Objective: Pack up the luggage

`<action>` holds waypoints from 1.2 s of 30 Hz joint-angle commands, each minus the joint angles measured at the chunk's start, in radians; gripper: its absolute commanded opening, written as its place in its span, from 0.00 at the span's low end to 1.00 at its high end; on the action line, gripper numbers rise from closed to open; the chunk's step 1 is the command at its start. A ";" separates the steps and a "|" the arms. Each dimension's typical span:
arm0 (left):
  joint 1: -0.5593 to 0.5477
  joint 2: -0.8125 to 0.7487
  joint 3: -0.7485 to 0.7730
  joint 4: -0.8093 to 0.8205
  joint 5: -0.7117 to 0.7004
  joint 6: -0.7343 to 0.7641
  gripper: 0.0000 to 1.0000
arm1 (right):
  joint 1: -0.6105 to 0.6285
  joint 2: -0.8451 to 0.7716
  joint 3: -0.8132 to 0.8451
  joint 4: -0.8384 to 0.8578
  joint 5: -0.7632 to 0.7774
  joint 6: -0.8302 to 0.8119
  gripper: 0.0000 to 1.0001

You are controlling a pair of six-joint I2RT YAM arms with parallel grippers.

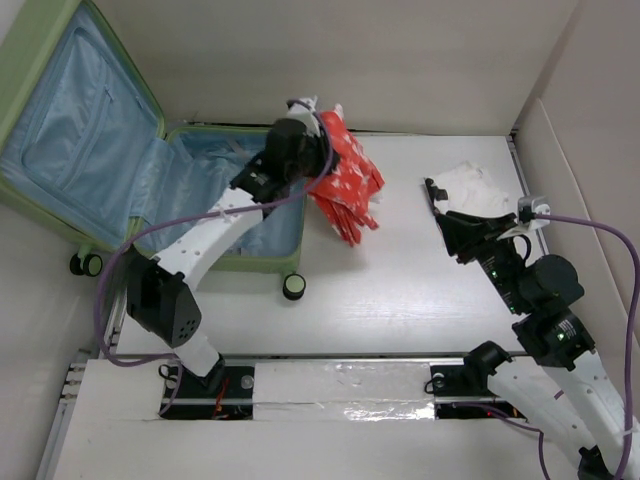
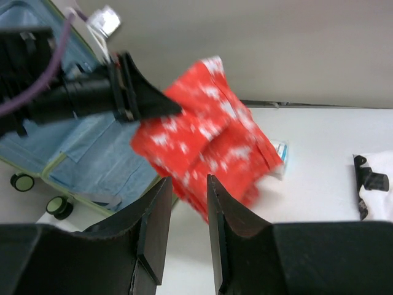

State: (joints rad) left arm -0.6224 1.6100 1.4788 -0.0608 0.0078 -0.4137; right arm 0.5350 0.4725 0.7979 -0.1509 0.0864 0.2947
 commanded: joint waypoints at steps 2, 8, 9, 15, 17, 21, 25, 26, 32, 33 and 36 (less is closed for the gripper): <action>0.183 -0.041 0.196 -0.025 0.169 0.159 0.00 | -0.009 0.000 0.040 0.060 0.018 -0.003 0.36; 0.481 -0.068 0.072 0.030 0.202 0.122 0.00 | -0.009 -0.017 0.035 0.045 0.026 -0.011 0.36; 0.516 -0.071 0.034 0.047 0.202 0.109 0.00 | -0.009 -0.020 0.034 0.037 0.030 -0.012 0.36; 0.736 -0.049 -0.244 0.167 0.235 0.030 0.00 | -0.009 -0.031 0.017 0.037 0.030 -0.016 0.36; 0.783 -0.027 -0.302 0.170 0.204 0.026 0.00 | -0.009 -0.028 0.012 0.042 0.023 -0.014 0.36; 0.817 0.010 -0.365 0.136 0.126 -0.002 0.21 | -0.009 -0.011 0.003 0.057 0.013 -0.012 0.36; 0.817 0.005 -0.336 0.062 0.086 -0.065 0.53 | -0.009 0.024 -0.029 0.085 0.009 -0.003 0.36; 0.817 -0.010 -0.344 0.062 0.078 -0.077 0.56 | -0.009 0.041 -0.032 0.086 0.003 -0.002 0.36; 0.759 -0.234 -0.405 0.091 -0.084 -0.149 0.70 | -0.009 0.066 -0.052 0.105 -0.004 0.001 0.29; 0.725 -0.298 -0.410 0.131 -0.100 -0.128 0.70 | -0.009 0.066 -0.058 0.115 -0.001 0.001 0.25; 0.506 -0.347 -0.381 0.183 -0.138 -0.050 0.49 | -0.009 0.071 -0.069 0.128 0.022 0.008 0.00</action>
State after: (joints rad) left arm 0.0563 1.3430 1.0672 0.0090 -0.0803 -0.5179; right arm 0.5350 0.5503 0.7311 -0.0998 0.0967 0.2974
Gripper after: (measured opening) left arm 0.512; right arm 0.025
